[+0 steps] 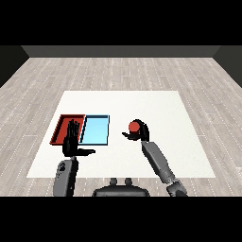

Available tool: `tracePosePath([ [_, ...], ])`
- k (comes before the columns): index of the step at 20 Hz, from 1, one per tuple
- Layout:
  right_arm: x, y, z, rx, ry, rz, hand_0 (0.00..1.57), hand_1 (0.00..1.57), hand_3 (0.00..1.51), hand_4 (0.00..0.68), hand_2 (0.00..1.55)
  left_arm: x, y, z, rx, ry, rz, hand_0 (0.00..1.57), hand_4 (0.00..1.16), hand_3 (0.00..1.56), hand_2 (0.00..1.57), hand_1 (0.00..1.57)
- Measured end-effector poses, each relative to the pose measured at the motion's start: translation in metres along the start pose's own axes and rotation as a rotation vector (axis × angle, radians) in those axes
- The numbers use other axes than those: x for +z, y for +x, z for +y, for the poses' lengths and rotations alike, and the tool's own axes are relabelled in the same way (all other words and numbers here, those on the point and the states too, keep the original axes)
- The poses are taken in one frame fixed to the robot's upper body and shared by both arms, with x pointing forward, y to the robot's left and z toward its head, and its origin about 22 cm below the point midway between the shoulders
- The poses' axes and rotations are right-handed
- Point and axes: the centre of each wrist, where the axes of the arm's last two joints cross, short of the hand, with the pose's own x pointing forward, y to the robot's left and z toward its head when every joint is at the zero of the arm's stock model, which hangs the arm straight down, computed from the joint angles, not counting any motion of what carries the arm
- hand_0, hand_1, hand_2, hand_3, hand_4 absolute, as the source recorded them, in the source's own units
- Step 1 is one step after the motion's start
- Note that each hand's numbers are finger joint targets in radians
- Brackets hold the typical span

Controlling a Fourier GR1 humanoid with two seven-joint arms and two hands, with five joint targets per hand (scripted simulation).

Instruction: Pick the red can and put it in the red box

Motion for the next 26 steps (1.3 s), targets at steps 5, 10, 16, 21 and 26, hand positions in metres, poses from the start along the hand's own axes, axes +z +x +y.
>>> tracePosePath([
  [5, 0.006, 0.029, -0.012, -0.017, -0.002, -0.087, 1.51, 1.51, 1.41, 0.641, 1.47, -0.004, 0.006, -0.007, -0.009, -0.031, -0.002, 0.00, 0.00, 0.00, 0.00, 0.00],
  [10, 0.017, 0.062, -0.021, -0.047, 0.003, -0.192, 1.48, 1.48, 1.39, 0.636, 1.43, -0.010, 0.010, -0.034, 0.021, -0.107, 0.027, 0.00, 0.00, 0.00, 0.00, 0.00],
  [16, 0.001, 0.074, 0.015, -0.052, 0.007, -0.246, 1.46, 1.46, 1.39, 0.633, 1.42, -0.017, 0.021, -0.060, 0.016, -0.148, 0.057, 0.00, 0.00, 0.00, 0.00, 0.00],
  [21, 0.010, 0.084, 0.024, -0.059, 0.013, -0.280, 1.43, 1.43, 1.39, 0.629, 1.41, -0.028, 0.019, -0.086, -0.009, -0.185, 0.094, 0.00, 0.00, 0.00, 0.00, 0.00],
  [26, 0.011, 0.092, 0.031, -0.073, 0.018, -0.328, 1.45, 1.45, 1.40, 0.621, 1.43, -0.022, 0.010, -0.106, -0.017, -0.209, 0.139, 0.00, 0.00, 0.00, 0.00, 0.00],
])
